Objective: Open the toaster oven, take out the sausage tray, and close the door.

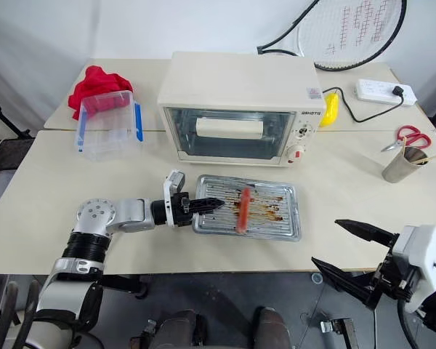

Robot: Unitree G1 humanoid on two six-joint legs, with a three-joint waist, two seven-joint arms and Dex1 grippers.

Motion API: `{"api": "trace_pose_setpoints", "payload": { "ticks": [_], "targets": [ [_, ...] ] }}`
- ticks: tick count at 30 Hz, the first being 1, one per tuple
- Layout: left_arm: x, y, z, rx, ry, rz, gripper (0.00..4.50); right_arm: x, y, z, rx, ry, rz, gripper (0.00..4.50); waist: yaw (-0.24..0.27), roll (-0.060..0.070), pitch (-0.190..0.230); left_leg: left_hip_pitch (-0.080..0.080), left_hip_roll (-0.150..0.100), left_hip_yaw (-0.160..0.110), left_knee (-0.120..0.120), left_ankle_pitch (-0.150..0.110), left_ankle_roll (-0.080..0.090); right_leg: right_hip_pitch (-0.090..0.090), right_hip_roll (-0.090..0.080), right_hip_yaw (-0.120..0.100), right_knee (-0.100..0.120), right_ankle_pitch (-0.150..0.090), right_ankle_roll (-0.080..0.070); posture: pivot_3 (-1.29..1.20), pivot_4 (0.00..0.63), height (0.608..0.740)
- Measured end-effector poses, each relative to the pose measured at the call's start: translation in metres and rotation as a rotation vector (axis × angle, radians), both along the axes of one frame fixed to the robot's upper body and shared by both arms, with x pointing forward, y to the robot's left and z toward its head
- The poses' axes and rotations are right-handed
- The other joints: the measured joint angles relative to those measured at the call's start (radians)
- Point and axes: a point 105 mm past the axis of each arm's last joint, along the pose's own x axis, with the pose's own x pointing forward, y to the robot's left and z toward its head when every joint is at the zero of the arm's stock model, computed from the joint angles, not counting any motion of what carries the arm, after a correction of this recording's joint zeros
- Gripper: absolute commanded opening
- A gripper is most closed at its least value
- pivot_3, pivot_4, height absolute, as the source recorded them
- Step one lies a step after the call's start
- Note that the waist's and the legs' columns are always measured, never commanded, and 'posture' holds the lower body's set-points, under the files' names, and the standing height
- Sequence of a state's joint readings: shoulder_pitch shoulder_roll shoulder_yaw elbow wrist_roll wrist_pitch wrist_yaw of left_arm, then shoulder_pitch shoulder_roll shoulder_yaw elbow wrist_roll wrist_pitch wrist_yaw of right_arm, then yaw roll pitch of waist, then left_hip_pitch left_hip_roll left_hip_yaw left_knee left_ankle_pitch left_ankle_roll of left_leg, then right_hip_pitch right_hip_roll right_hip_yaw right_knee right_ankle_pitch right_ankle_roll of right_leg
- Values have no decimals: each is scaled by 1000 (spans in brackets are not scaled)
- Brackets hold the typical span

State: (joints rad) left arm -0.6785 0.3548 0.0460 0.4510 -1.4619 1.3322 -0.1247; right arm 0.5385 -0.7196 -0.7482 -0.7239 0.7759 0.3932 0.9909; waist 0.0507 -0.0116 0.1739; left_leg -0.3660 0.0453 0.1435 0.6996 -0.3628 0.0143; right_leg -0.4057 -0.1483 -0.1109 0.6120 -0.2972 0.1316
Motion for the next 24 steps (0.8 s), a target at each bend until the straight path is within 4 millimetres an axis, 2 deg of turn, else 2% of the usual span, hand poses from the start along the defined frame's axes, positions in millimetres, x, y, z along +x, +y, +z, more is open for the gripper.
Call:
{"api": "trace_pose_setpoints", "payload": {
  "ticks": [3,9,13,17,18,20,22,24],
  "targets": [
    [-1,-2,-2,14,-4,-19,562,-3,2,-1,-4,5,-2,4500,4,0,0,0,0,0,0,0,0,0,0,0,0,0,0,0,150,740],
    [-5,1,-14,130,-56,-16,2183,-2,3,0,5,-1,-8,4500,-4,0,0,0,0,0,-1,0,0,-1,0,0,1,0,0,0,150,740],
    [-8,3,-12,139,-91,-20,3261,0,4,0,11,-8,0,4500,-8,0,0,-1,1,0,-1,0,0,-1,0,0,1,0,0,0,150,740],
    [-13,30,-2,239,-250,-13,4319,3,4,-1,12,3,23,4500,-26,0,0,0,2,0,-2,0,0,-2,1,0,2,0,-1,0,150,740],
    [-12,35,0,257,-279,-8,4458,4,3,-2,14,8,20,4500,-27,1,-1,0,1,0,-2,0,0,-2,1,0,2,0,-1,0,150,740],
    [-13,44,1,295,-372,-1,4458,5,2,-3,17,12,23,4500,-27,2,-1,0,1,1,-2,0,0,-2,1,0,2,0,-1,0,150,740],
    [-17,62,1,338,-486,1,4458,6,4,-2,18,9,43,4500,-32,1,-1,0,2,1,-2,0,-1,-4,2,2,3,-1,-2,0,150,740],
    [-24,98,9,350,-654,36,4458,10,-1,-4,41,16,44,4500,-42,1,-1,-2,3,3,-3,-1,-1,-7,2,2,3,-1,-3,0,150,740]
  ]
}}
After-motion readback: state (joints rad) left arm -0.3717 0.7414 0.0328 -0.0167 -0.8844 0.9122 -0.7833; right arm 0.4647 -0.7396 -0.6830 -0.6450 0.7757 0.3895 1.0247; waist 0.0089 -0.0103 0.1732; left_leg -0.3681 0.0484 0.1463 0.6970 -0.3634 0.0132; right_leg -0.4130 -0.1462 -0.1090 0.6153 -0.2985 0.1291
